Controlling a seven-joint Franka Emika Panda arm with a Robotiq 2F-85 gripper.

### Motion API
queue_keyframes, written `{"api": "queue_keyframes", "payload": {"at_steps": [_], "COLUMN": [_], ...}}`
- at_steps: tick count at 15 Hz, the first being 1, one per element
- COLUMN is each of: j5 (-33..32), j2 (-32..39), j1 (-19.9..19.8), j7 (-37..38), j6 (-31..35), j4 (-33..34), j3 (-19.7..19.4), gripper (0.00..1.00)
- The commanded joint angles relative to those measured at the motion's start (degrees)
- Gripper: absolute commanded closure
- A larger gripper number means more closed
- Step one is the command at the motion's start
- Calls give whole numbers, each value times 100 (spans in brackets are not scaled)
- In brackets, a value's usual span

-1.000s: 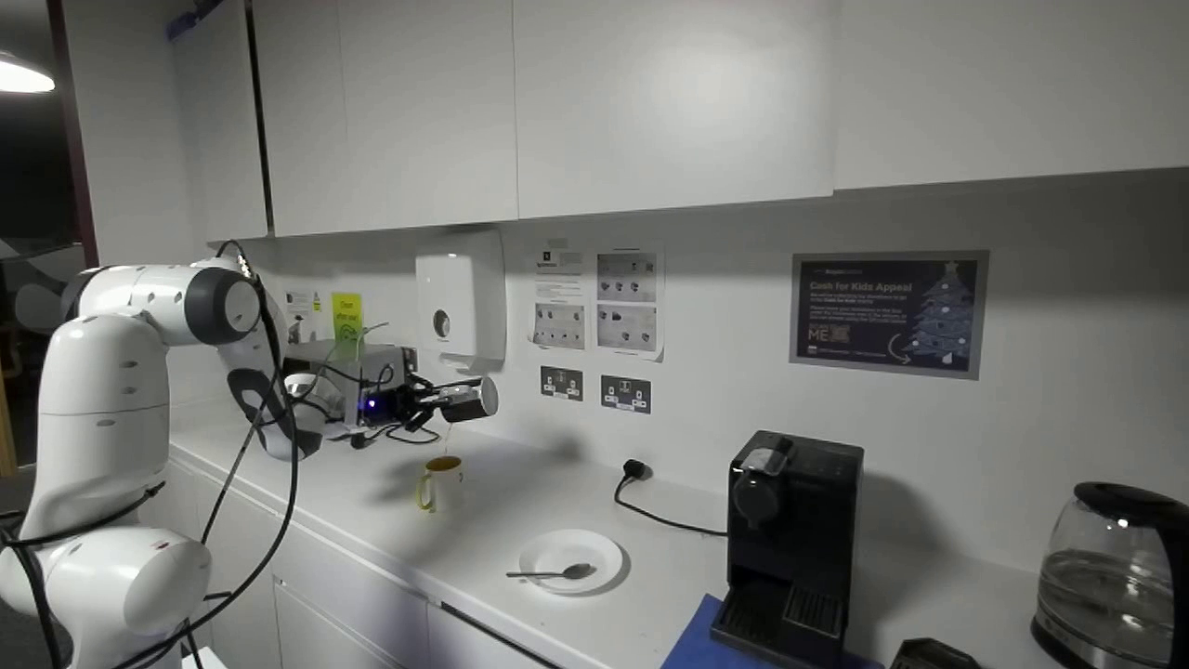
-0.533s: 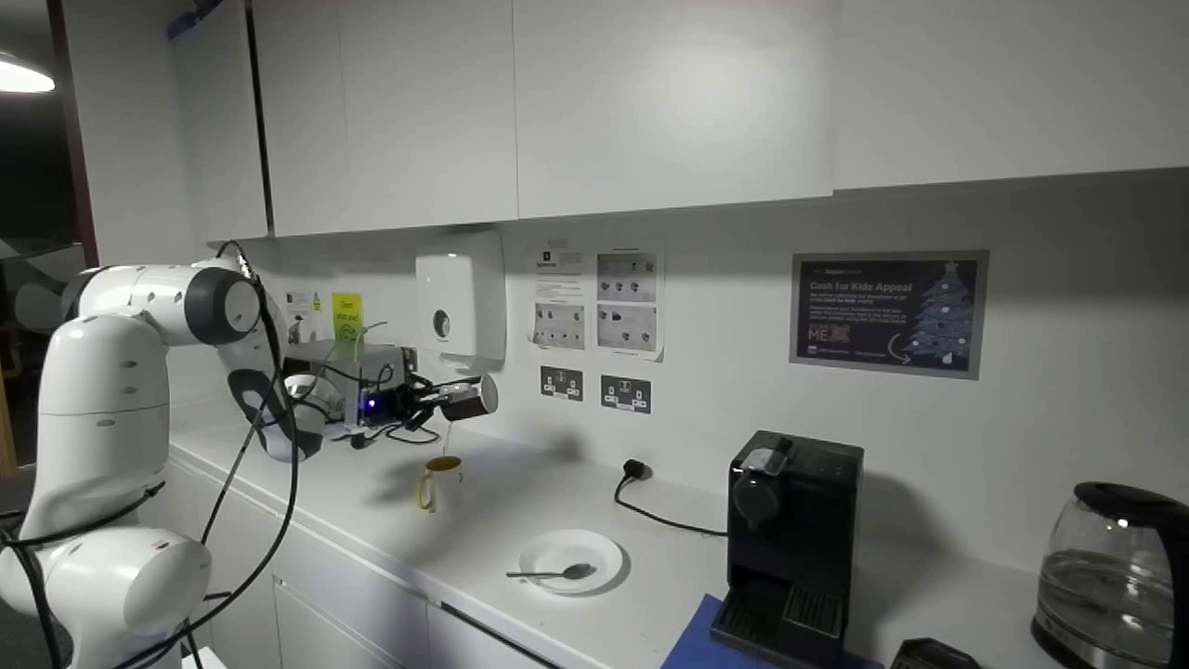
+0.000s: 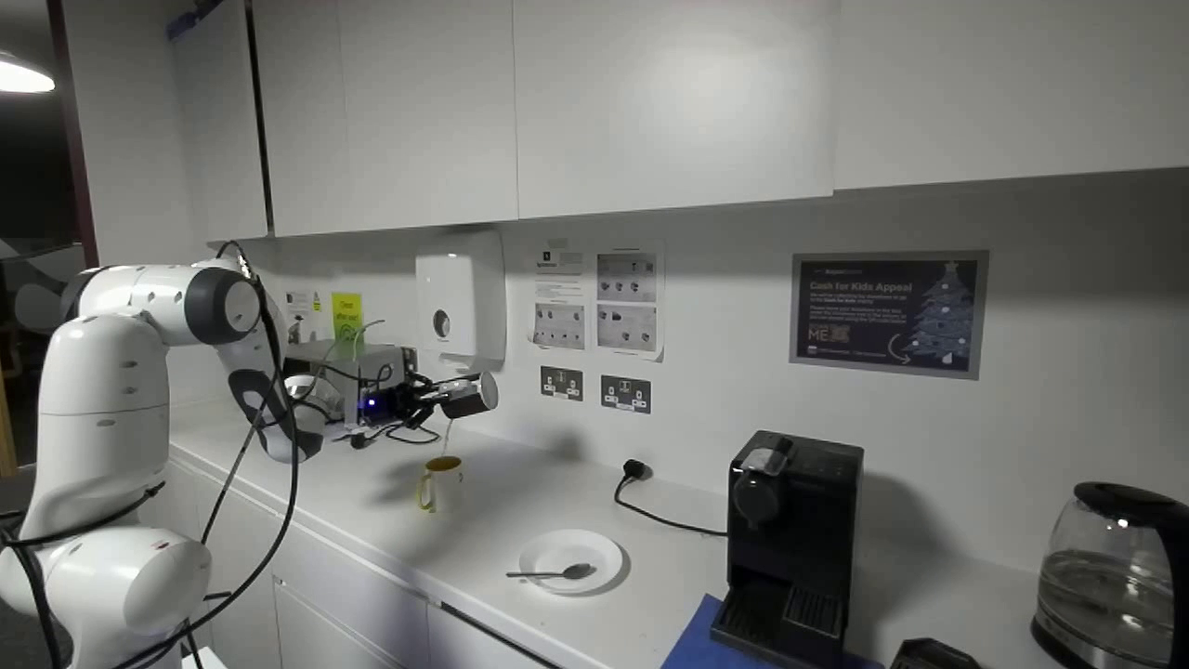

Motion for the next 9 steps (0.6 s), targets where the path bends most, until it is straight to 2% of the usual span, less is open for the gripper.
{"api": "queue_keyframes", "payload": {"at_steps": [1, 9], "j5": [-252, -313], "j2": [-6, 3], "j1": [28, 34], "j7": [179, 192], "j6": [-423, -448], "j4": [-37, -39], "j3": [45, 49], "gripper": [95, 95]}}
